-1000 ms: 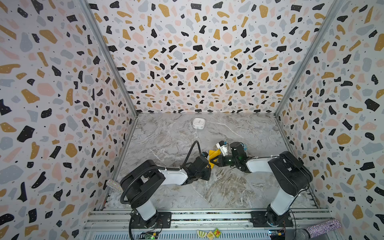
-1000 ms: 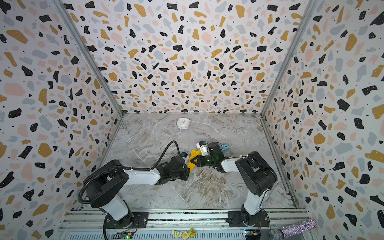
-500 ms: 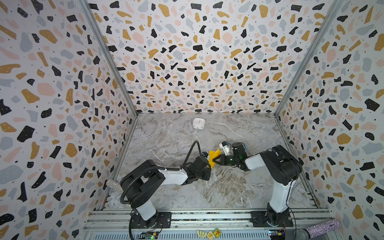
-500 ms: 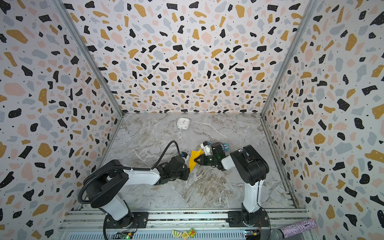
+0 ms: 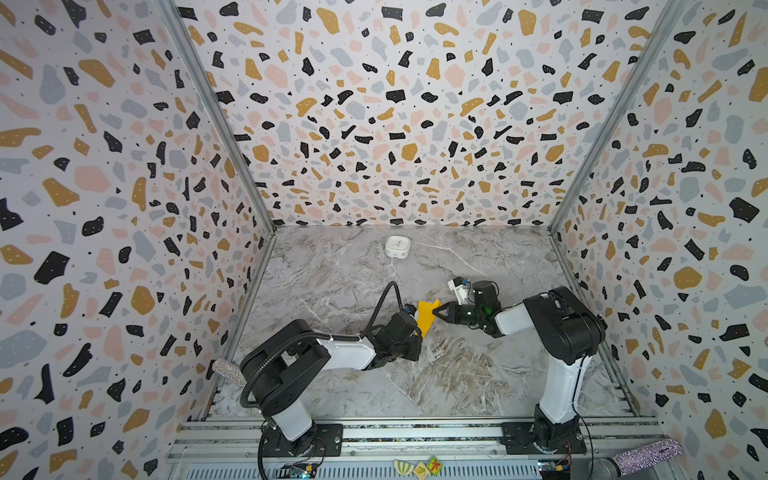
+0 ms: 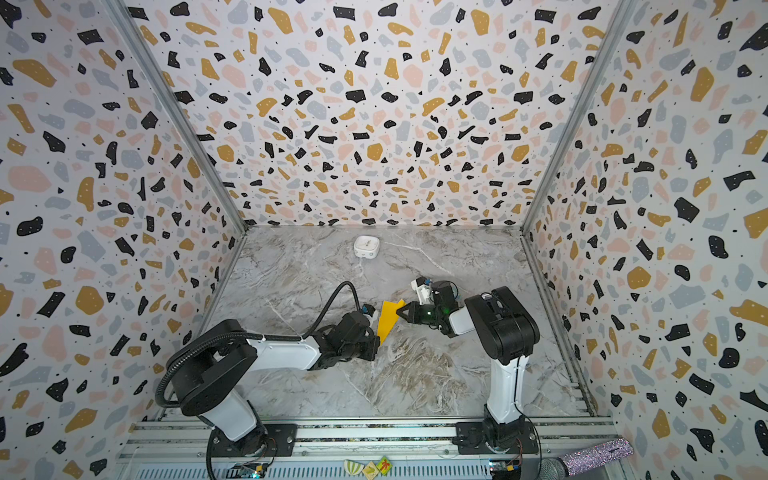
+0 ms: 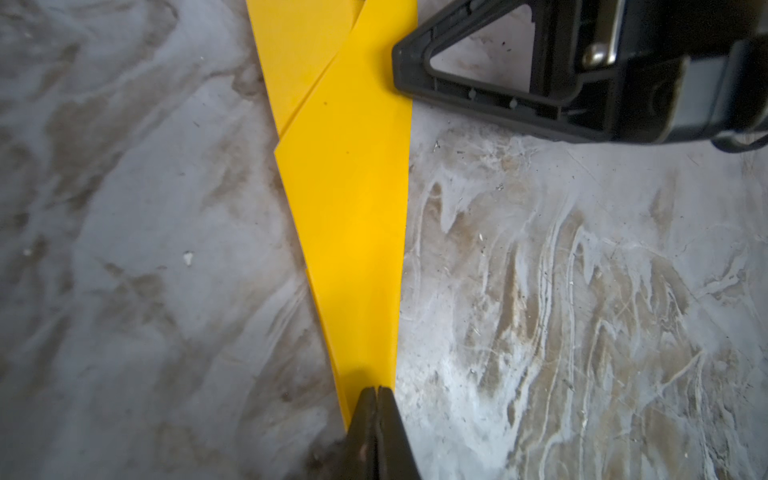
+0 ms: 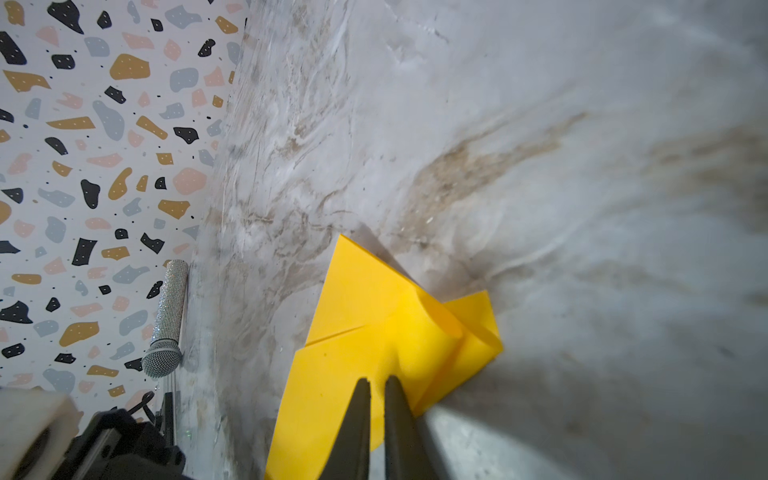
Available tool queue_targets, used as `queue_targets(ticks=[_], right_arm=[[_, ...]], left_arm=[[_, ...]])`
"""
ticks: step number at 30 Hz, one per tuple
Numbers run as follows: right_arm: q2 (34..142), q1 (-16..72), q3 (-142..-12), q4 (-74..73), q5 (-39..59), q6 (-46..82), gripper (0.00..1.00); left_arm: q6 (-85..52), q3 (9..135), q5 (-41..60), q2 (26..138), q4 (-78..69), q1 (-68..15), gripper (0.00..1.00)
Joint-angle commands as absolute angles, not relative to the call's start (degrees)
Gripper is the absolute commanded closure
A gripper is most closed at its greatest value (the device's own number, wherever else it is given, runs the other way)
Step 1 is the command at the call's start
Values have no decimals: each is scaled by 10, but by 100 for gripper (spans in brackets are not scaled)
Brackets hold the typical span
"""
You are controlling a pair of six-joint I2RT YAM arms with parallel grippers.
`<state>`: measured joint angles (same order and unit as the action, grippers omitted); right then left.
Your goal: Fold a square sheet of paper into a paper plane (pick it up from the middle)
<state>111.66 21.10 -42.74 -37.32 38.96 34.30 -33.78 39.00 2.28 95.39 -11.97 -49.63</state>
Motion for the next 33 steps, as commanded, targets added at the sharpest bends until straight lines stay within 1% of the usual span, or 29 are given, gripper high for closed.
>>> queue_targets(ticks=[1, 13, 24, 29, 33], right_arm=[[1136, 193, -432, -330, 335, 331, 87], [1154, 171, -438, -330, 331, 335, 88], [1144, 165, -472, -274, 278, 339, 87], [1124, 166, -488, -248, 259, 334, 86], [1080, 168, -490, -224, 248, 330, 84]], left_arm=[[-335, 368, 13, 959, -40, -499, 100], [-335, 367, 12, 956, -38, -500, 100], [-334, 372, 11, 951, -34, -500, 100], [-333, 382, 15, 945, -32, -500, 100], [-334, 397, 23, 926, -29, -500, 100]])
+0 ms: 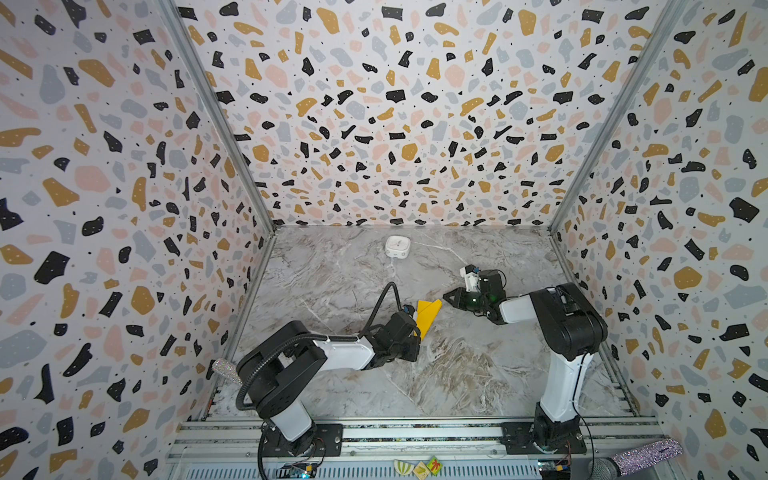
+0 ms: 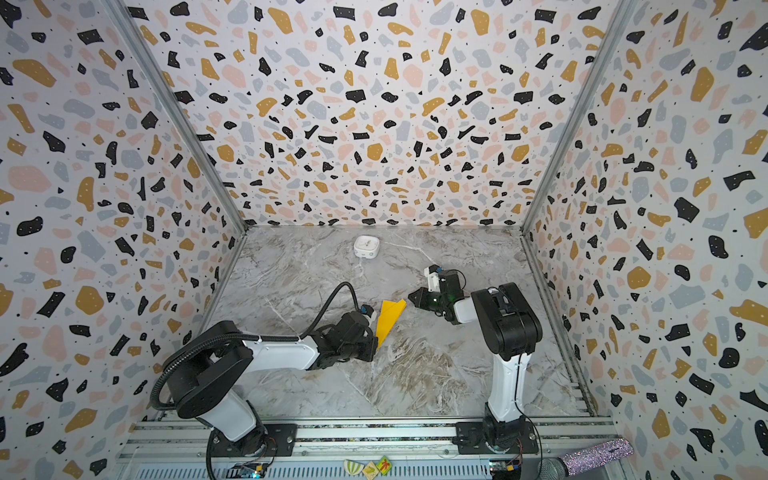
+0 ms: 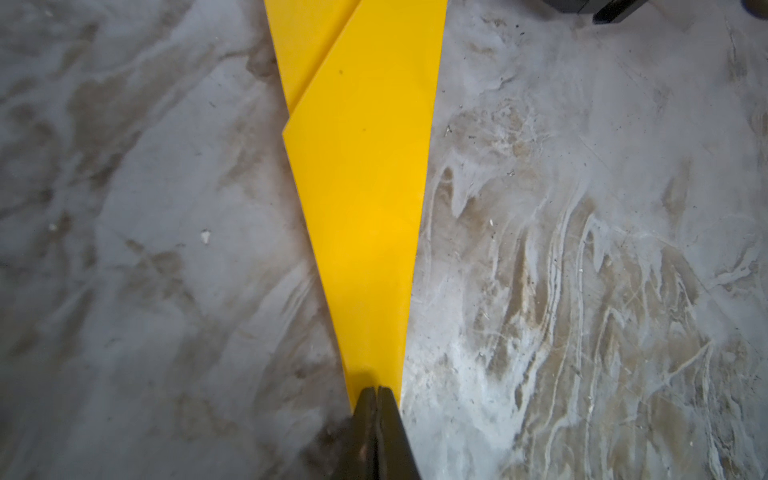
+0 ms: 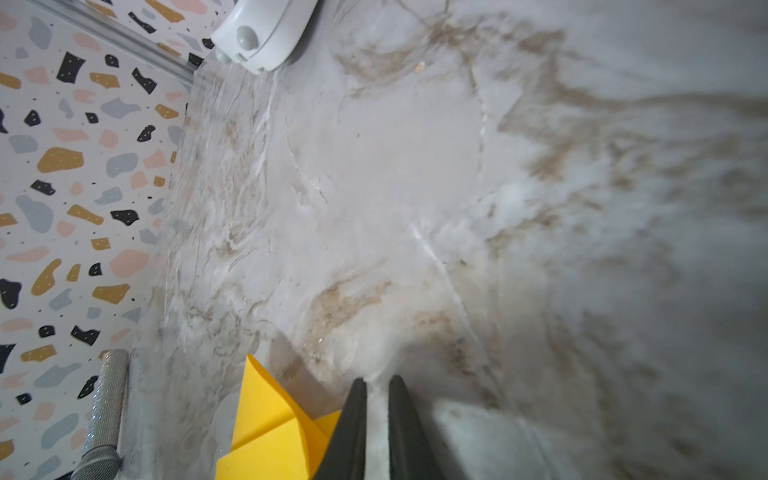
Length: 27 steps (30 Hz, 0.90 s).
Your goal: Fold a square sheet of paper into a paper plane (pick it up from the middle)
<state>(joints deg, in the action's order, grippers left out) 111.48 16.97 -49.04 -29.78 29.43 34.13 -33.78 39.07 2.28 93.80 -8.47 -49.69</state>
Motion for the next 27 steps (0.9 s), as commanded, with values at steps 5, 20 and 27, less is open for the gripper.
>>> queue_targets(ticks=[5, 20, 27], right_arm=[[997, 187, -489, -159, 212, 320, 76], [882, 400, -507, 68, -8, 410, 35], [955, 482, -605, 171, -150, 480, 30]], left_arm=[[-337, 422, 18, 858, -22, -496, 79], [-285, 383, -81, 652, 61, -368, 22], [-265, 357, -80, 622, 63, -315, 14]])
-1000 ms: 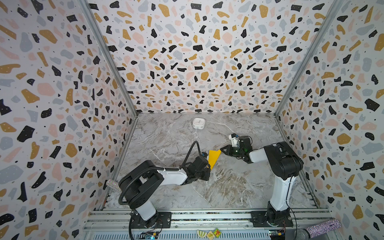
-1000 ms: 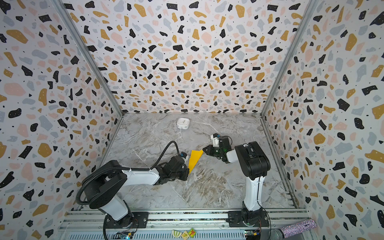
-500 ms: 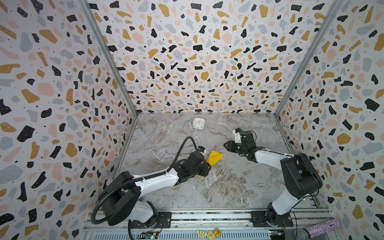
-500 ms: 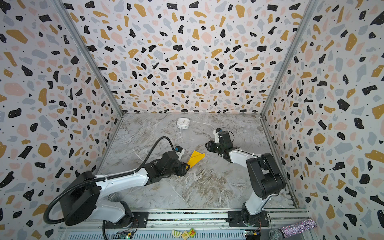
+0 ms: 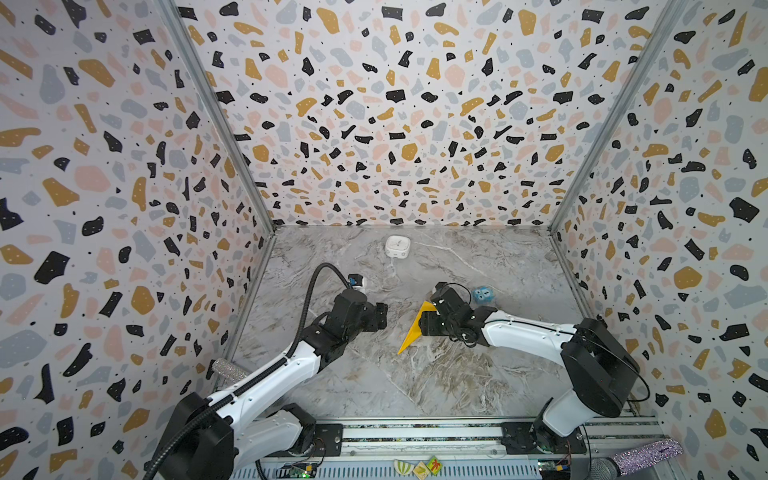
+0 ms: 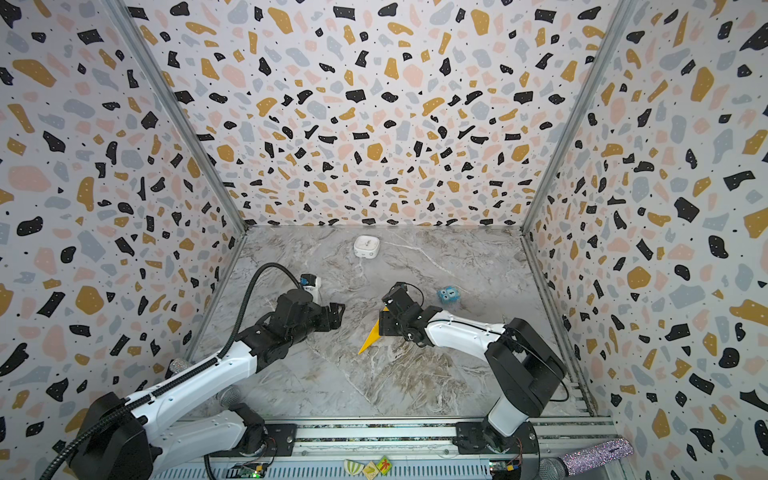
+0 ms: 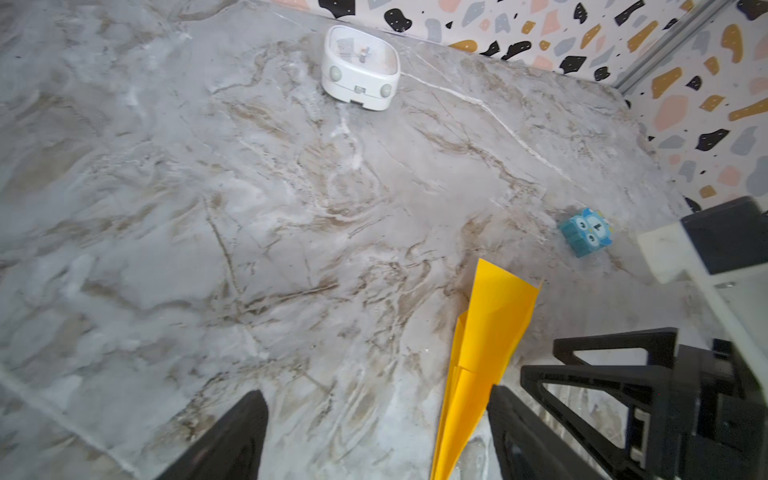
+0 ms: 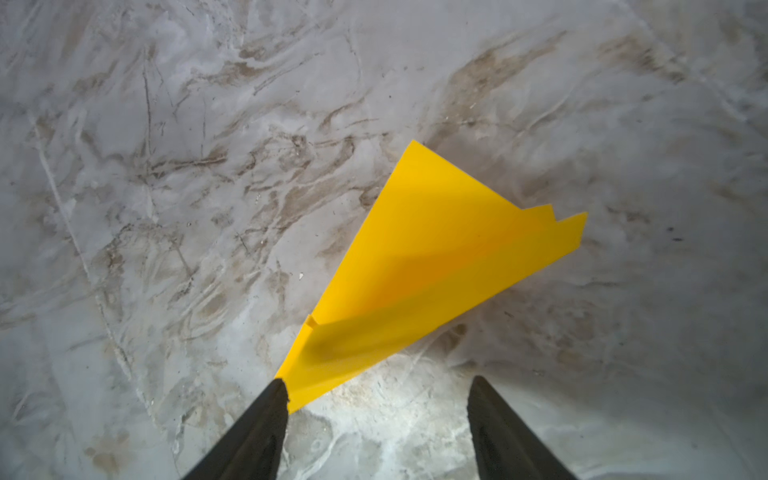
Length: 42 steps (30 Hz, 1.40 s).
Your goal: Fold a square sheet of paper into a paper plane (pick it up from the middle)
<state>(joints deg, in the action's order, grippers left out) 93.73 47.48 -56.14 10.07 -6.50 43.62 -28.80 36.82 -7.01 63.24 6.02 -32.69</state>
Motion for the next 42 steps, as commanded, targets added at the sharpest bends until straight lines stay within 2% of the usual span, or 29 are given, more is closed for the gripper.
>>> queue_targets(ticks=[1, 8, 13, 18, 28, 29, 32, 34, 38, 42], right_arm=[[968, 486, -617, 181, -157, 483, 29], [999, 495, -641, 196, -146, 497, 26], [983, 498, -628, 202, -167, 504, 44], [972, 498, -607, 192, -163, 514, 56], [984, 484, -583, 144, -81, 535, 61], [984, 481, -580, 140, -75, 537, 65], [979, 472, -566, 119, -61, 539, 86], [969, 464, -553, 99, -50, 533, 94], [941, 441, -504, -4, 18, 483, 97], [938, 408, -453, -123, 117, 474, 96]], left_arm=[[-263, 355, -80, 620, 65, -311, 13], [-255, 351, -75, 622, 63, -299, 12], [-253, 348, -65, 626, 61, -298, 11], [-251, 346, -63, 629, 62, -299, 11], [-250, 345, -61, 633, 62, -298, 10], [-250, 346, -61, 633, 62, -298, 9], [-249, 347, -56, 635, 63, -298, 9], [-248, 348, -55, 633, 64, -298, 9], [-245, 348, -29, 636, 58, -298, 8], [-255, 344, 78, 656, 18, -299, 11]])
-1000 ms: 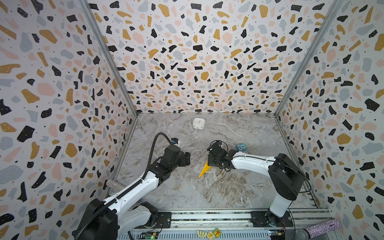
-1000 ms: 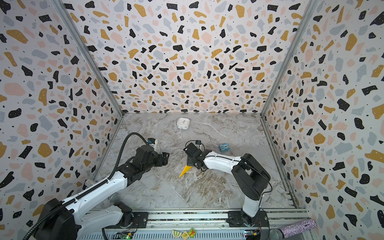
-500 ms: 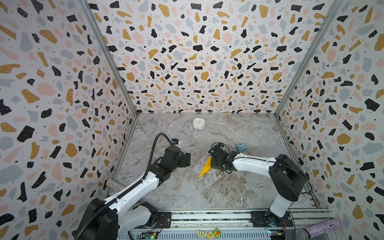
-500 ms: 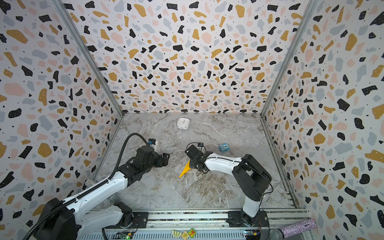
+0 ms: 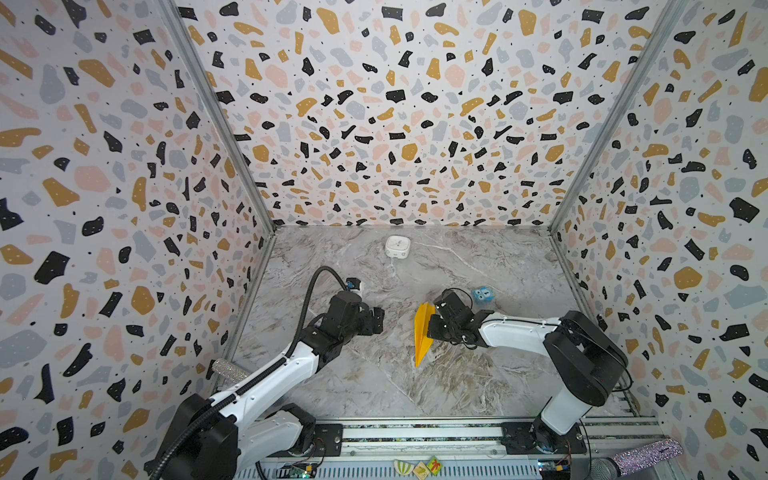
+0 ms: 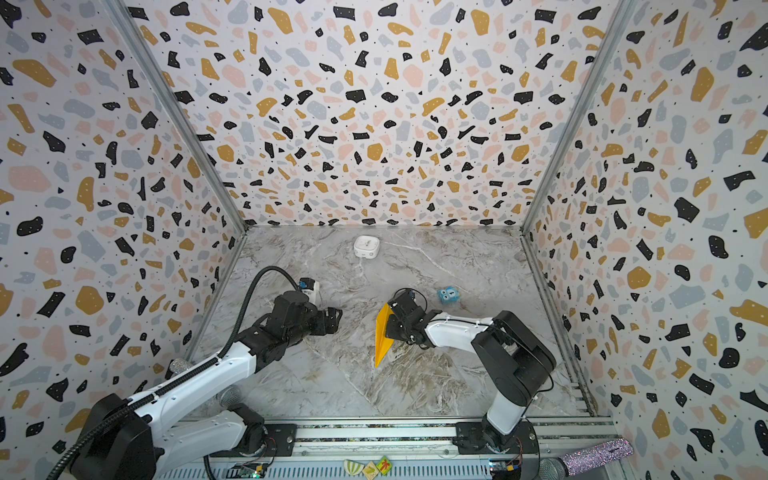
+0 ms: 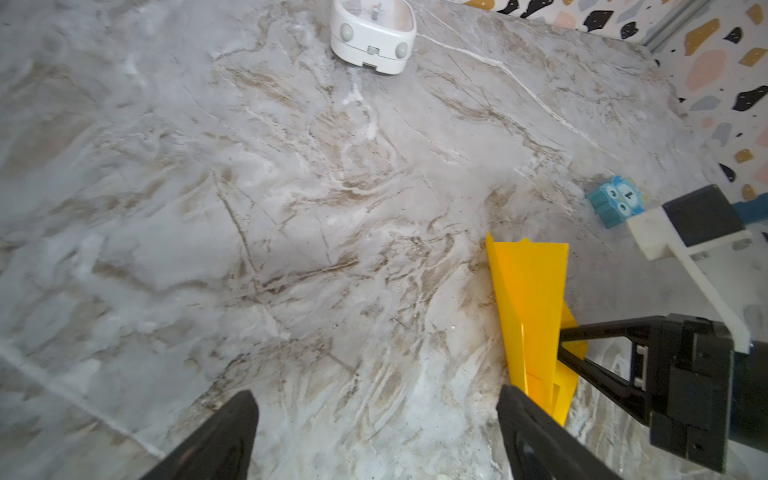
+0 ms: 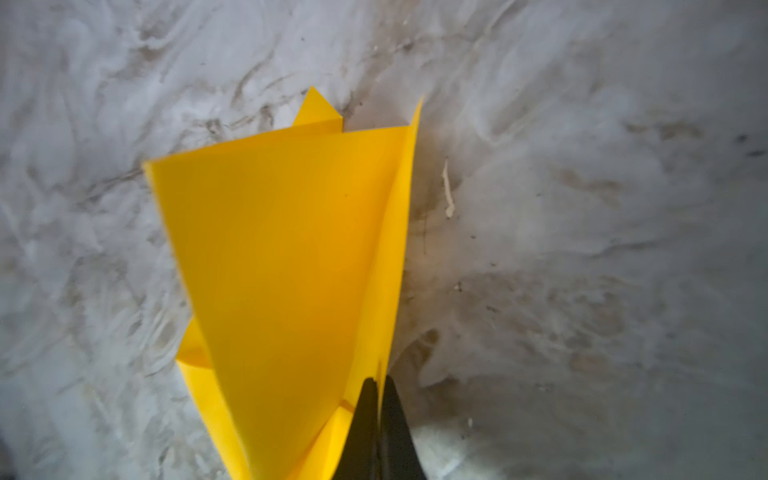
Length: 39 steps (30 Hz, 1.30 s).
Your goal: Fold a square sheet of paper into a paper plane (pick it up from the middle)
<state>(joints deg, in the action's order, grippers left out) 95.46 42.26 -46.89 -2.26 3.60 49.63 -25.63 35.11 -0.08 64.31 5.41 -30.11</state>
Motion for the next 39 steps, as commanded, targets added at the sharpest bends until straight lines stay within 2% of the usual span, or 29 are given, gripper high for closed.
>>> queue_targets(ticks=[1, 3, 7, 11, 19, 23, 30, 39], right_arm=[[943, 403, -450, -133, 133, 473, 96], [949, 400, -448, -142, 148, 474, 96], [955, 399, -437, -160, 166, 475, 95], [958, 394, -425, -168, 174, 476, 95], [966, 389, -415, -180, 190, 477, 95], [969, 388, -415, -185, 197, 478, 95], [974, 386, -414, -187, 201, 480, 95], [977, 383, -410, -192, 207, 487, 94]], left_arm=[[-265, 336, 112, 662, -3, -299, 13], [-297, 325, 146, 669, -43, -308, 15], [-349, 312, 144, 691, -105, -355, 18], [-402, 307, 145, 733, -178, -386, 29], [-435, 335, 135, 826, -202, -397, 43], [-444, 341, 162, 858, -229, -402, 55], [-442, 345, 156, 877, -226, -408, 57], [-439, 343, 158, 899, -204, -422, 54]])
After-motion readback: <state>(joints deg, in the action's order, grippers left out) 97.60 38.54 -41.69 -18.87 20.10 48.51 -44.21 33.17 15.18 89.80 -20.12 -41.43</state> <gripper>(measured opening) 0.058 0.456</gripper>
